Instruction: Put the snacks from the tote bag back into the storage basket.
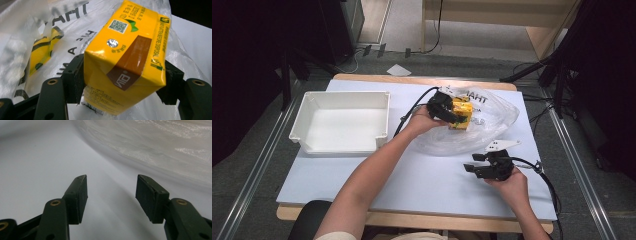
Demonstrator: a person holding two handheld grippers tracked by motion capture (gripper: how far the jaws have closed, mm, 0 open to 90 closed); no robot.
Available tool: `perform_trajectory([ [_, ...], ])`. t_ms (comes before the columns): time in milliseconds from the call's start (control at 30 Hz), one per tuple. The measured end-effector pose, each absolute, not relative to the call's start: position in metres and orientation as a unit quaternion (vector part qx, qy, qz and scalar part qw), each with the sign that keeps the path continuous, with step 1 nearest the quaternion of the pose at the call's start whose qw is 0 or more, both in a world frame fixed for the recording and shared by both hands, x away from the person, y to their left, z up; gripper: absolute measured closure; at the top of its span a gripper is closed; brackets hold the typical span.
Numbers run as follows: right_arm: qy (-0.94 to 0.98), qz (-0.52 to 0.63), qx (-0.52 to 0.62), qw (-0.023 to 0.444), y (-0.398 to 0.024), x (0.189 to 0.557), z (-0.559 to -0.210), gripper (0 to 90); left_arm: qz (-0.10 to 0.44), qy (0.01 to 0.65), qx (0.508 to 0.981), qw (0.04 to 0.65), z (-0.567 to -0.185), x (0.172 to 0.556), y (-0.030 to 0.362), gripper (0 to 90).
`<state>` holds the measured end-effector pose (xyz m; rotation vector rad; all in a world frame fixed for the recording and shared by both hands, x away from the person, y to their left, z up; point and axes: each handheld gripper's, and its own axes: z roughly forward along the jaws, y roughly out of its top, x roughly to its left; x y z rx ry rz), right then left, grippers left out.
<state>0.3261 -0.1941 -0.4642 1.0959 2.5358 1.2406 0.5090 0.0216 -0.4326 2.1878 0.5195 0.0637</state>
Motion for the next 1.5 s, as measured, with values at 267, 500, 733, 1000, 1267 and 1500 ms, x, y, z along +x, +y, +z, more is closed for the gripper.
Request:
perform_trajectory([
  [267,0.836,0.409,0.362,0.056,-0.195,0.326,-0.465,44.0,0.018,0.201,0.879,0.432,-0.433,0.509,0.017,44.1],
  [500,0.835,0.410,0.362,0.055,-0.195,0.326,-0.464,44.0,0.031,0.194,0.884,0.423,-0.434,0.508,0.015,48.3],
  [733,0.836,0.409,0.362,0.054,-0.195,0.326,-0.465,44.1,0.047,0.188,0.892,0.409,-0.430,0.506,0.012,51.1],
  [1000,0.836,0.409,0.363,0.054,-0.195,0.327,-0.465,44.1,0.058,0.191,0.894,0.402,-0.428,0.503,0.009,52.5],
  [1267,0.835,0.412,0.362,0.054,-0.196,0.327,-0.465,44.1,0.055,0.197,0.896,0.394,-0.425,0.504,0.008,53.0],
  [1500,0.834,0.411,0.364,0.054,-0.196,0.327,-0.465,44.1,0.050,0.204,0.892,0.399,-0.411,0.502,0.006,53.0],
])
